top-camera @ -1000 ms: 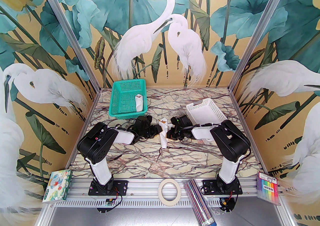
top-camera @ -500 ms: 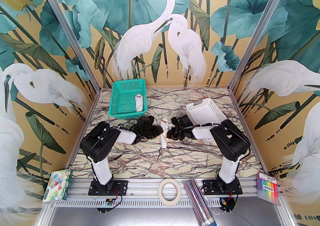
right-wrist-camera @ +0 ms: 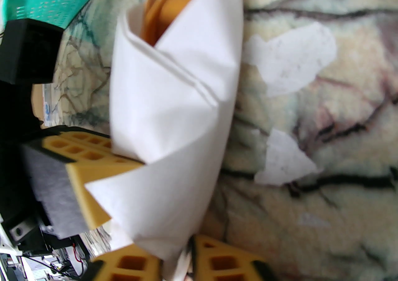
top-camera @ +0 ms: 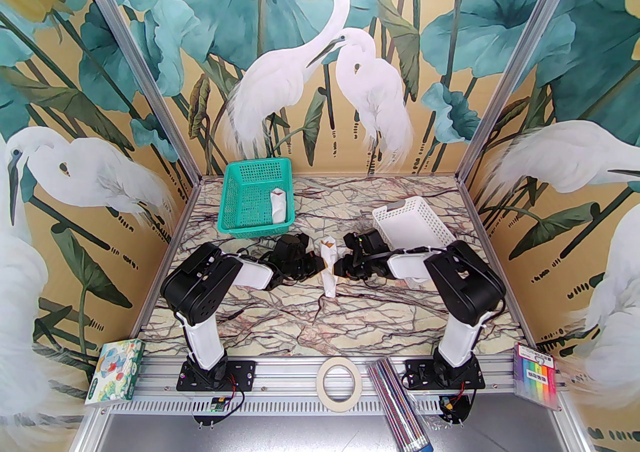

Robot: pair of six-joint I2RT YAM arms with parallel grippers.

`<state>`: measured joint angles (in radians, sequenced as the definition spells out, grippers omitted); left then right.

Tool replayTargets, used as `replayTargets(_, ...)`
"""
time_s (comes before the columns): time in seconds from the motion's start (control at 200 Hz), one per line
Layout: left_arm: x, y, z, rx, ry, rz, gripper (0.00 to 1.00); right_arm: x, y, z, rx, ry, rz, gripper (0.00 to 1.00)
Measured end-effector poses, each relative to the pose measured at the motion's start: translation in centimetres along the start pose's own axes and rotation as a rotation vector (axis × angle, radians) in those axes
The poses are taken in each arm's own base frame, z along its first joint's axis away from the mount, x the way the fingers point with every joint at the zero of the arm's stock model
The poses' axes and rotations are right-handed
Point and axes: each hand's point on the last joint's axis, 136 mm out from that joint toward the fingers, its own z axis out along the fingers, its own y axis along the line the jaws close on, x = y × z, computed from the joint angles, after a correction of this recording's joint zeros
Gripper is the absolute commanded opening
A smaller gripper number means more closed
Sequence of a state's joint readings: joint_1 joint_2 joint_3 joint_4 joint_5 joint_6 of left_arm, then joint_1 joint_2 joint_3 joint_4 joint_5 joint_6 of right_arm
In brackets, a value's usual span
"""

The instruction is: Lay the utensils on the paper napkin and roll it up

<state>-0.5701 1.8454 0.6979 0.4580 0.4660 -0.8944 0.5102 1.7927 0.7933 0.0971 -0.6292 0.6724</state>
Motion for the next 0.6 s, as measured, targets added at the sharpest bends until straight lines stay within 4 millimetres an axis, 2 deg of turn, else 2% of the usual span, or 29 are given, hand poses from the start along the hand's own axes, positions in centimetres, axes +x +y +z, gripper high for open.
replayTargets(0.165,0.1,0.0,-0.2,0.008,-0.014,0.006,0.00,-0.9,0.9,-2.0,-0.039,-0.055,-0.028,0.52)
replayTargets(0.36,0.2,-0.2,-1.0,0.025,-0.037,0.015,0.00,-1.0,1.3,-3.8,-0.083,-0.094,-0.044,0.61)
replayTargets(0.6,-0.5,-2.2,-2.2,0.081,-0.083,0.050,0.00,-0.6,1.0,-4.9,-0.140,-0.125,-0.042,0.73)
